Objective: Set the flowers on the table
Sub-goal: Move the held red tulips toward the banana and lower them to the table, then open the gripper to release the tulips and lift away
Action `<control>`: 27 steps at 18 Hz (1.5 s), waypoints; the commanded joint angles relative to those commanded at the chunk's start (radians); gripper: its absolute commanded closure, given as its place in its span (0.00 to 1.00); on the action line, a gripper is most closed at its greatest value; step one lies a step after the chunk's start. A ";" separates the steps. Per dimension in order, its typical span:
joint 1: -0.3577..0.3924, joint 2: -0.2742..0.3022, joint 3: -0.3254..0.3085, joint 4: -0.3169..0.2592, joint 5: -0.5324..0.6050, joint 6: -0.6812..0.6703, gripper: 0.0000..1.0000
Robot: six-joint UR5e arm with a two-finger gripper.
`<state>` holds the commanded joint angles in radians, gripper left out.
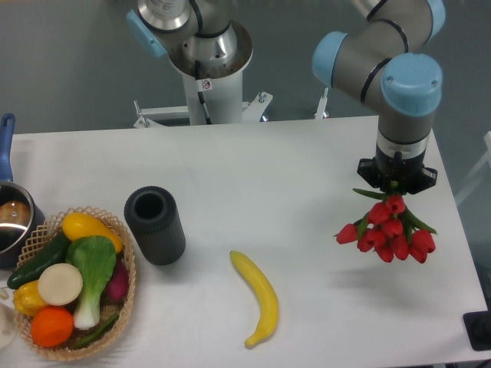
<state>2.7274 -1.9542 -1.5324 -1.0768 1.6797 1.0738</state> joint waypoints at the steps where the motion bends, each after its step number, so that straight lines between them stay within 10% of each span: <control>1: -0.002 -0.006 0.000 0.003 -0.002 0.000 1.00; 10: -0.067 -0.071 -0.006 0.003 -0.015 -0.005 0.95; 14: -0.068 -0.060 -0.040 0.009 -0.020 -0.002 0.53; 16: -0.068 -0.060 -0.041 0.012 -0.020 -0.005 0.00; 27: -0.037 -0.025 -0.069 0.152 -0.018 -0.048 0.00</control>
<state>2.6906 -1.9788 -1.6015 -0.9253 1.6613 1.0262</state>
